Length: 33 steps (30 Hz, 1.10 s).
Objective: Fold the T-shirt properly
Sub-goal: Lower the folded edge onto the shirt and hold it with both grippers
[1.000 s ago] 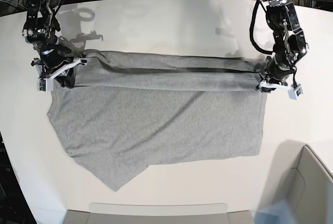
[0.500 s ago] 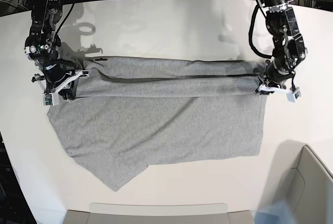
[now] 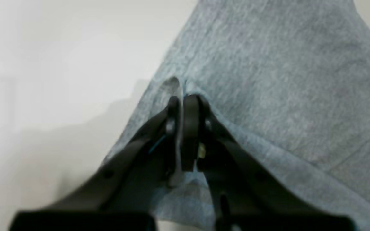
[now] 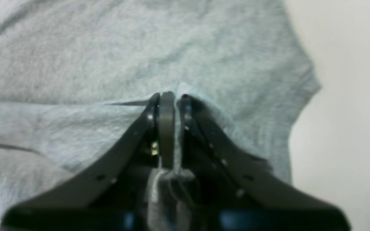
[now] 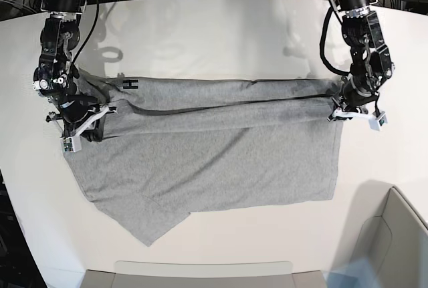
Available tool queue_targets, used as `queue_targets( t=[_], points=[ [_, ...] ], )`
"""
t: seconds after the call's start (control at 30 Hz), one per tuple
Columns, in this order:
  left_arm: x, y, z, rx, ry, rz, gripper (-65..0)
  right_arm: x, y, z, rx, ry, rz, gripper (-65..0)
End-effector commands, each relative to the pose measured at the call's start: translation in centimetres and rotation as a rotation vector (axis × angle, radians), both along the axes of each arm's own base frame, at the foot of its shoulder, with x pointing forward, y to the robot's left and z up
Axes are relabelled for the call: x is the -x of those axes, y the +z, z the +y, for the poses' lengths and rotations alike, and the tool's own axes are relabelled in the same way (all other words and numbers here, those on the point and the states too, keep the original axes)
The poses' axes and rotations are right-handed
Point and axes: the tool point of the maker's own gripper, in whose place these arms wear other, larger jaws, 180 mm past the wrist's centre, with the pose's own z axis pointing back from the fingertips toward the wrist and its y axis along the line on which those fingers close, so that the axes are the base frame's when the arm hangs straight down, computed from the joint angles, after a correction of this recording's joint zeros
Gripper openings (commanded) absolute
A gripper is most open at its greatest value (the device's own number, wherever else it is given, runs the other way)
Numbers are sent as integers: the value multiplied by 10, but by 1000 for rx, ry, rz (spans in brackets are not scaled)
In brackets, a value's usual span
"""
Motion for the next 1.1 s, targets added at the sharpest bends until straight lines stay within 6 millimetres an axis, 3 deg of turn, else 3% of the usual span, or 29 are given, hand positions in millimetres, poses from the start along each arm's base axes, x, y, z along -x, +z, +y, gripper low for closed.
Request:
queue_targets(
  t=[0.0,0.1,0.2,0.47,0.6,0.77,1.07],
  points=[
    [-10,15,9,-35,3,-43,-590,-11,20,-7,19,-3,-64,-551],
    [-10,15,9,-34,3,-42,-520,-11,21,-7,19,-2,-67,-465],
    [-10,15,9,-34,3,-42,-503,-12,22,-7,20,-4,-71,-422],
    [-9,17,10,-33,5,-47,-503,-14,39,-5,30,5,-115,-417],
    [-18,45,8,-67,-12,-122,-503,-12,62,-19,34,-41,-178,-417],
    [-11,59,4,-102,-36,-154,-503,0,78,-36,33,-109,-226,-417],
    [15,45,0,-107,-52,-105,-503,57,32,-65,34,-216,-44,-416]
  ],
)
